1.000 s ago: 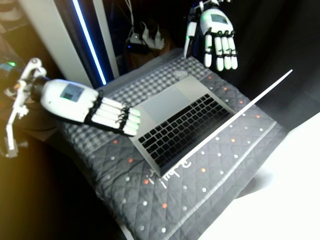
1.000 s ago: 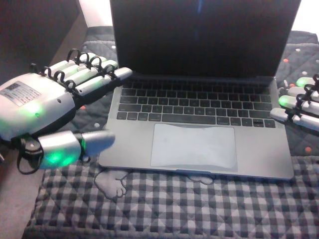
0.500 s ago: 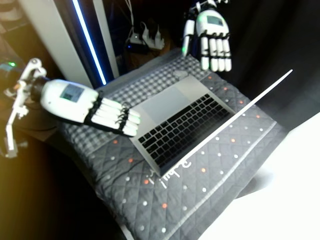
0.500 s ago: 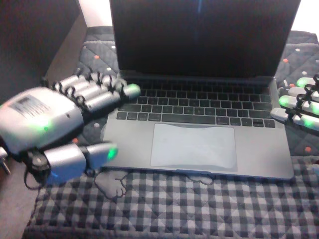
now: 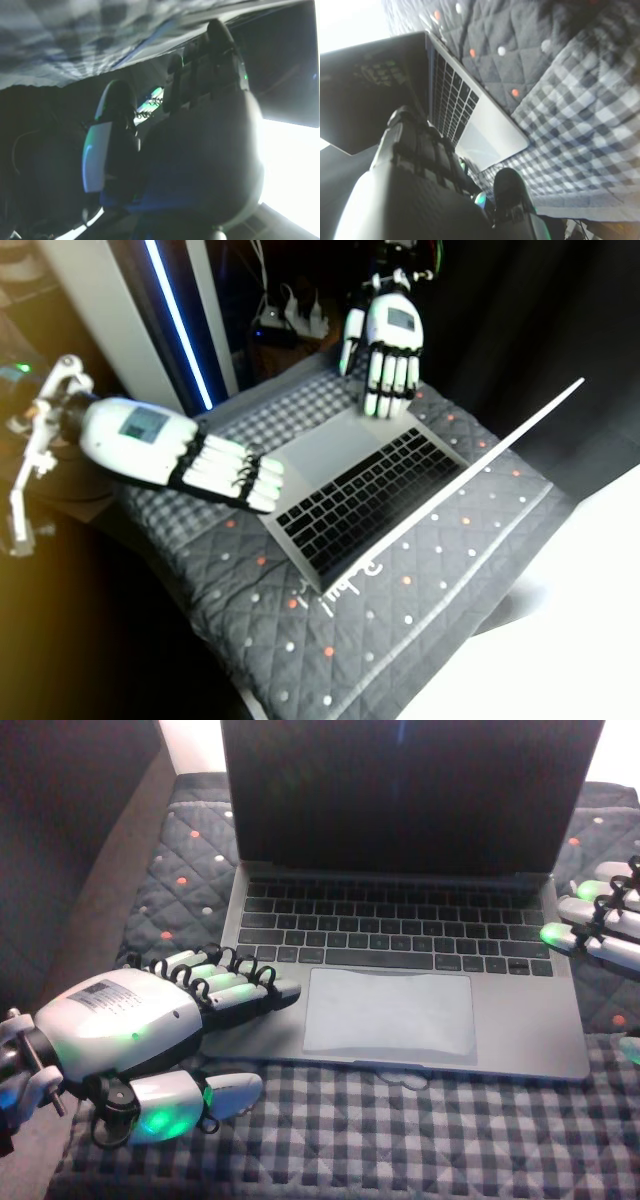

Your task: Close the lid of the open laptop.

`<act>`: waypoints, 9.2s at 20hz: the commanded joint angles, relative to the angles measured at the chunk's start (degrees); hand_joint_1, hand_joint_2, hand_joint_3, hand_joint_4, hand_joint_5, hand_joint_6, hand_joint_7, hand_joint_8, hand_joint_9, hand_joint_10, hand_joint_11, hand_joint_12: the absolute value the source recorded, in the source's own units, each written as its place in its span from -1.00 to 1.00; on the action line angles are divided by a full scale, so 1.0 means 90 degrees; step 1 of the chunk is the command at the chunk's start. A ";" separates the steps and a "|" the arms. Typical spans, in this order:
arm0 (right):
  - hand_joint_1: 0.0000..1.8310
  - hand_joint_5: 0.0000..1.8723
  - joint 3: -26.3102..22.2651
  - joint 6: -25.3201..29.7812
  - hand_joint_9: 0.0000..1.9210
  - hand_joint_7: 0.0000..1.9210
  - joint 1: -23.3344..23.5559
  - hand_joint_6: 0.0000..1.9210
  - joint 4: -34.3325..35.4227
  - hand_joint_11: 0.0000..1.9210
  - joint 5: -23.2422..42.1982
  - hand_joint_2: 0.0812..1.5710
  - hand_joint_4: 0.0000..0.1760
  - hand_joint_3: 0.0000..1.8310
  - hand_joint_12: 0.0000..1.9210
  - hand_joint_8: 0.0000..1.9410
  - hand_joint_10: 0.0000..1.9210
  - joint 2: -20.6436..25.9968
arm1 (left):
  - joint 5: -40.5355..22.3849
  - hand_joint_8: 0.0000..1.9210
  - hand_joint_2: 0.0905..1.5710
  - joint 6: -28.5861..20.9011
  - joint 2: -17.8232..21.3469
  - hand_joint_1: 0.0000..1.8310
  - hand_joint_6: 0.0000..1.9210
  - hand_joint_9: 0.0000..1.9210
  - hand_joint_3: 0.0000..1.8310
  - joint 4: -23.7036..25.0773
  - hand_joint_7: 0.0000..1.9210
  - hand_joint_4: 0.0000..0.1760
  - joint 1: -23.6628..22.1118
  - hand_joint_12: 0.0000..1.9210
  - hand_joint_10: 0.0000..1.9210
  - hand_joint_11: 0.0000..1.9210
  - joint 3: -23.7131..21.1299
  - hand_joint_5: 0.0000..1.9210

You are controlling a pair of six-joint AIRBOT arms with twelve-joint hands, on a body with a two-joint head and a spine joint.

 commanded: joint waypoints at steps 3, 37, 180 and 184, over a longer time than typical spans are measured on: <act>-0.99 -1.00 0.0028 -0.0047 -1.00 -1.00 0.0093 -1.00 0.0066 -0.99 0.0904 0.87 -1.00 -1.00 -1.00 -1.00 -1.00 0.0114 | -0.0372 -1.00 0.90 -0.0083 -0.0058 -0.88 -0.99 -0.90 -1.00 0.0002 -0.87 -0.84 0.0038 -0.06 -0.89 -1.00 -0.0003 -0.85; -0.52 -1.00 0.0911 -0.0060 -1.00 -1.00 0.3257 -1.00 -0.0651 -1.00 0.0039 0.76 0.34 -0.99 0.63 -1.00 -0.80 -0.0975 | -0.0183 -1.00 0.93 -0.0239 -0.0269 -1.00 -0.99 -0.90 -1.00 -0.0019 -0.95 -0.24 0.0217 -0.61 -0.99 -1.00 0.0115 -0.95; -0.59 -1.00 0.1021 0.6324 -1.00 -1.00 0.2903 -1.00 -0.6434 -1.00 -0.1739 0.86 -1.00 -1.00 -0.72 -1.00 -0.99 -0.0770 | -0.4623 -1.00 0.76 -0.0302 0.1420 -0.32 -0.88 -0.98 -1.00 -0.1581 -0.91 -0.37 0.1607 -0.17 -0.65 -1.00 -0.0699 -0.98; -0.57 -1.00 0.0914 0.4825 -1.00 -1.00 0.2900 -1.00 -0.5138 -1.00 -0.1739 0.82 -1.00 -1.00 -0.77 -1.00 -1.00 -0.0720 | -0.4610 -1.00 0.79 -0.0302 0.1420 -0.33 -0.97 -0.99 -0.99 -0.1631 -0.92 -0.30 0.1595 -0.40 -0.77 -1.00 -0.0666 -0.97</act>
